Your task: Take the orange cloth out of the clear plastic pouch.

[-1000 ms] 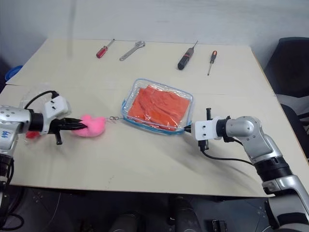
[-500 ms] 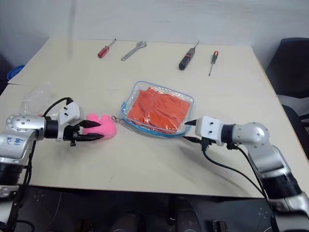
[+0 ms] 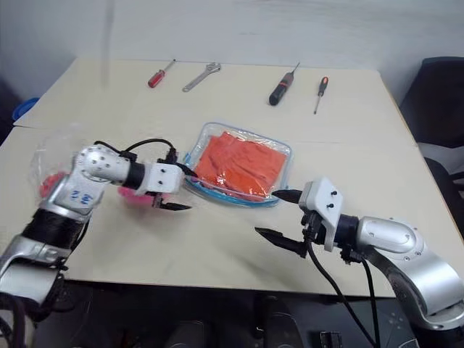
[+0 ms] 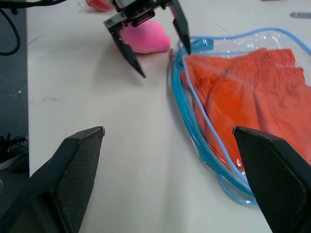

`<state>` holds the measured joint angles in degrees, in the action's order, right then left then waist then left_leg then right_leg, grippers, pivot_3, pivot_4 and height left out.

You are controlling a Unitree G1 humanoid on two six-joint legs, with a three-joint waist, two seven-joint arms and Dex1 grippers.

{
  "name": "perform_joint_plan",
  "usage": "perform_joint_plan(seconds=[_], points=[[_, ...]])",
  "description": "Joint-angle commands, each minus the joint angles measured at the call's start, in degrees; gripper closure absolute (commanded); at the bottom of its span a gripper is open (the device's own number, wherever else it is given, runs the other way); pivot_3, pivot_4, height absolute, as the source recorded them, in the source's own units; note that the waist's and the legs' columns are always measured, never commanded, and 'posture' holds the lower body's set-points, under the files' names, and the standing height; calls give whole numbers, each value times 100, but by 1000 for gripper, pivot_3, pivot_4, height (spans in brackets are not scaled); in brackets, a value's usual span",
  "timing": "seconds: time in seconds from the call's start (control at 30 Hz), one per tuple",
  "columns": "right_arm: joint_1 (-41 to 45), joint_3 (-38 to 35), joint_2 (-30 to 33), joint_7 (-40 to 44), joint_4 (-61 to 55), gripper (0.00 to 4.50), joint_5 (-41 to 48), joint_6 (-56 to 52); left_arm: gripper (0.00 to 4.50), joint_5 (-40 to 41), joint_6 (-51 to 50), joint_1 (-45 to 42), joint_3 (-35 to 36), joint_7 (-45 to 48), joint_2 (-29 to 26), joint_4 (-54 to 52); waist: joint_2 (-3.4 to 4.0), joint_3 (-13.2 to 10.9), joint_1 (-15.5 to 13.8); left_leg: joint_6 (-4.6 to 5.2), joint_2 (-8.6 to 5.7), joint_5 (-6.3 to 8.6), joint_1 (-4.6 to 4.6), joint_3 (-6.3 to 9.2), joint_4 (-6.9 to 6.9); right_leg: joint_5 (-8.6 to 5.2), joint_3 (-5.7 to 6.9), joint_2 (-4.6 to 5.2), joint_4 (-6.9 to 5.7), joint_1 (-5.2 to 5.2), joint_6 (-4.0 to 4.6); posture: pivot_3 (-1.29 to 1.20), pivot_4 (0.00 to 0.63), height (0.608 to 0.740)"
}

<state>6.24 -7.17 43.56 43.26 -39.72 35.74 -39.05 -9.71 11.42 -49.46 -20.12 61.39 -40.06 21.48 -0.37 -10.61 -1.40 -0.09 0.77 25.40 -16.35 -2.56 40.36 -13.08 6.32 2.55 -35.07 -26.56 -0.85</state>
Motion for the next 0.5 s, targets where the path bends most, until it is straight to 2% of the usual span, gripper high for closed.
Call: perform_joint_plan(seconds=[0.03, 0.17, 0.2, 0.23, 0.4, 0.5], points=[[-189, -115, 16, -164, -344, 69, 18, 26, 245, -412, 920, -459, 20, -670, 204, 840, 0, 0, 5, 1, 0, 0, 2, -1, 0, 0, 0, 1, 1, 0, 0, 0, 150, 740], [-526, -213, 15, -255, -454, 69, -56, 132, 245, -427, 1442, -591, 81, -814, 319, 1339, 0, 0, 7, 6, 4, 2, 6, -14, -14, 1, -10, 2, 0, 0, -1, 0, 150, 740], [-603, -226, 21, -255, -464, 24, -84, 177, 643, -360, 1488, -602, 88, -721, 346, 1419, 0, 0, 6, 6, 5, 2, 7, -15, -14, 1, -10, 2, -1, 0, -2, 0, 150, 740], [-653, -233, 27, -257, -470, 24, -100, 209, 833, -317, 1527, -614, 91, -655, 366, 1484, 0, 0, 3, 6, 6, 2, 8, -15, -14, 1, -9, 2, -1, -1, -2, 0, 150, 740], [-746, -216, 39, -291, -457, 24, -208, 325, 2381, -66, 1443, -603, 147, -224, 465, 1600, -1, 0, 0, 7, 3, 1, 10, -14, -13, 1, -7, 2, 1, 0, -3, 0, 150, 740], [-736, -170, 36, -295, -429, 24, -260, 366, 3314, 628, 274, -468, 407, 287, 695, 1194, 0, 0, 1, 7, 2, 1, 10, -17, -12, 1, -4, 2, 1, 0, -3, 0, 150, 740]])
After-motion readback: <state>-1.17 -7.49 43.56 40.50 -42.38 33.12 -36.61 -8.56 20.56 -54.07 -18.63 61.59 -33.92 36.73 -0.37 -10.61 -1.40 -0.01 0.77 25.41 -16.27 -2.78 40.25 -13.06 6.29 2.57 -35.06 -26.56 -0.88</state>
